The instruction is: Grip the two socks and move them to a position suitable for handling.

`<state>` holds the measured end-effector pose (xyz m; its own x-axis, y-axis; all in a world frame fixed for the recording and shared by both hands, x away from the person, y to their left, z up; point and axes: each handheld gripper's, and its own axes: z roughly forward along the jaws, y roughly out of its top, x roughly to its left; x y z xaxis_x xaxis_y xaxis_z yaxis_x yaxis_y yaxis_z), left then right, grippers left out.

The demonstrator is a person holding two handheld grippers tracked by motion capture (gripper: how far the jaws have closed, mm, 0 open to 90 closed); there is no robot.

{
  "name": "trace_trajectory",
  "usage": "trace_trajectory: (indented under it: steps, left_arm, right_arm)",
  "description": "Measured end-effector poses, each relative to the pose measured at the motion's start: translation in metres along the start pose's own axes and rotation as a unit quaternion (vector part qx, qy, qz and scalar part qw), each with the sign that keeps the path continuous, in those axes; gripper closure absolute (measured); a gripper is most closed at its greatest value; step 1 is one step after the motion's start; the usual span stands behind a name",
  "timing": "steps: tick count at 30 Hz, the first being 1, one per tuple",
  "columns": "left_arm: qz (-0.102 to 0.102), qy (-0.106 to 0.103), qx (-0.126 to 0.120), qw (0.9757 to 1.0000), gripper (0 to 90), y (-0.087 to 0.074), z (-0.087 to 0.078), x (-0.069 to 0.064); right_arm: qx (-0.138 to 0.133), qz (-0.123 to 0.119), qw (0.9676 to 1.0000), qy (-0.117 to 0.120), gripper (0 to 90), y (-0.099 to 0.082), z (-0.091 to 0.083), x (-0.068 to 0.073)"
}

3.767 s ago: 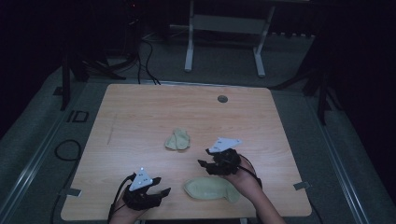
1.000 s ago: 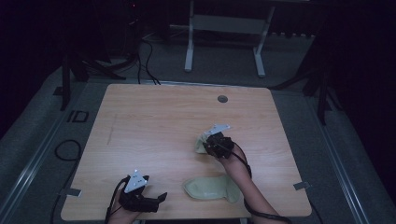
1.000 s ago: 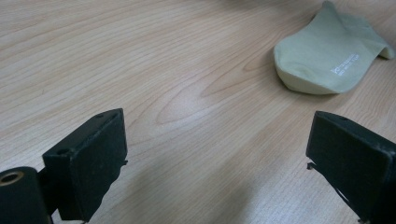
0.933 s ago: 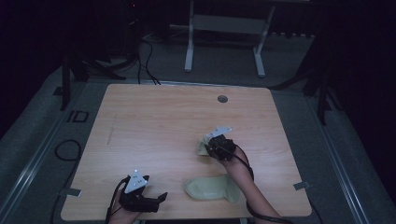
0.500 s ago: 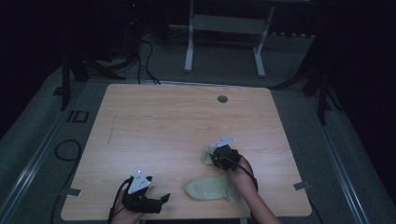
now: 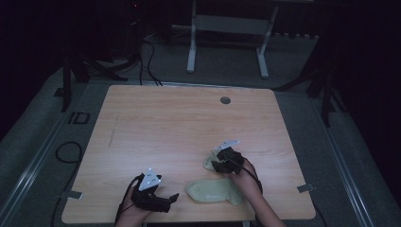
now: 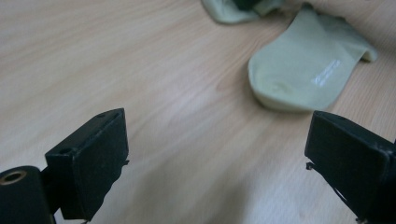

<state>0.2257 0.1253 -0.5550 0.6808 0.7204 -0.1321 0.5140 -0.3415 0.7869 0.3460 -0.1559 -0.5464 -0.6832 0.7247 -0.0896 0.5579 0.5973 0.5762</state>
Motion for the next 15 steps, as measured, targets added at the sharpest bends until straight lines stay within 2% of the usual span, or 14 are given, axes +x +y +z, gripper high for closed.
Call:
trace_trajectory:
  steps: [3,4,6,10,11,13,14,15]
  left_arm:
    - [0.025,-0.008,0.011,0.9996,11.3,0.016,0.008,0.001]
    - [0.030,-0.008,0.010,0.9995,12.9,0.022,0.012,0.000]
    - [0.038,-0.014,0.012,0.9991,14.6,0.033,0.018,0.000]
    - [0.052,-0.023,0.024,0.9981,17.8,0.061,0.038,0.000]
    - [0.053,-0.029,0.023,0.9979,21.4,0.066,0.042,0.000]
    - [0.059,-0.027,0.027,0.9975,26.0,0.075,0.053,0.001]
    - [0.058,-0.028,0.031,0.9974,26.3,0.079,0.058,0.001]
    - [0.053,-0.028,0.032,0.9977,30.7,0.083,0.064,0.002]
  right_arm:
    - [-0.012,0.001,0.9999,0.007,48.4,0.003,-0.012,-0.003]
    - [-0.026,-0.002,0.9996,0.010,48.4,0.007,-0.025,-0.008]
    - [-0.030,-0.002,0.9995,0.009,48.2,0.009,-0.029,-0.010]
    - [-0.053,0.003,0.9985,0.011,48.3,0.018,-0.050,-0.024]
    - [-0.058,0.003,0.9982,0.010,51.1,0.021,-0.054,-0.027]
    - [-0.060,0.005,0.9980,0.016,57.4,0.023,-0.055,-0.030]
    - [-0.059,0.008,0.9980,0.019,60.1,0.023,-0.054,-0.030]
    - [-0.055,0.005,0.9982,0.024,61.0,0.022,-0.051,-0.029]
